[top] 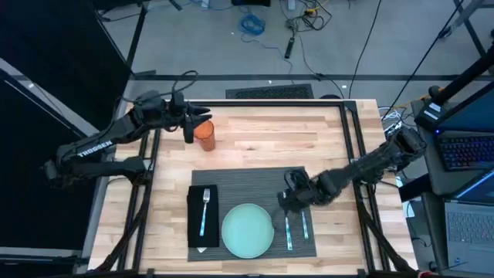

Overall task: Set table place
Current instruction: Put the orange cup on the gray table mat

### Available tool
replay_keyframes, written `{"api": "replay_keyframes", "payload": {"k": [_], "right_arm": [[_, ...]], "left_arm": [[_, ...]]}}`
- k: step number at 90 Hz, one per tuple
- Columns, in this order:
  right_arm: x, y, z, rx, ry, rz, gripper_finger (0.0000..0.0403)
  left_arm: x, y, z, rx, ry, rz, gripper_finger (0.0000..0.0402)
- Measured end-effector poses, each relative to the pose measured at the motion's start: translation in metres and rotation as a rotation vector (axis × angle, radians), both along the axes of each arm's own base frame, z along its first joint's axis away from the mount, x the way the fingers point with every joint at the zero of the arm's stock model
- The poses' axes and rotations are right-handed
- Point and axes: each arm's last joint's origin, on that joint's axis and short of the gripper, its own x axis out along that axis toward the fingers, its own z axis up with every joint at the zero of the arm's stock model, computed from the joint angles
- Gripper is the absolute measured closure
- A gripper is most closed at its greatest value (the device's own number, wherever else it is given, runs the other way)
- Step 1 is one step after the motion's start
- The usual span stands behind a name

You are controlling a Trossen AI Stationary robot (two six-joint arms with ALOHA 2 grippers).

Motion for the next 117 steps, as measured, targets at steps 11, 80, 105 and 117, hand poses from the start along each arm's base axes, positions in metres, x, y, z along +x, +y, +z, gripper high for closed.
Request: {"api": "replay_keyframes", "payload": {"k": [11, 80, 105, 117], "right_arm": [[0.019, -0.031, 0.004, -0.057, -0.071, 0.064, 0.0275], [0.049, -0.216, 0.046, -0.325, -0.612, 0.269, 0.0275], [0.036, -0.242, 0.046, -0.322, -0.647, 0.405, 0.0275], [0.033, -0.246, 0.046, -0.307, -0.660, 0.468, 0.0275]], "left_arm": [[-0.008, -0.005, 0.006, 0.015, -0.026, -0.001, 0.0297], [-0.032, 0.000, -0.042, -0.324, 0.401, 0.547, 0.0297], [-0.009, 0.025, -0.076, -0.397, 0.588, 0.760, 0.0297], [-0.004, 0.030, -0.087, -0.390, 0.662, 0.810, 0.0297]]}}
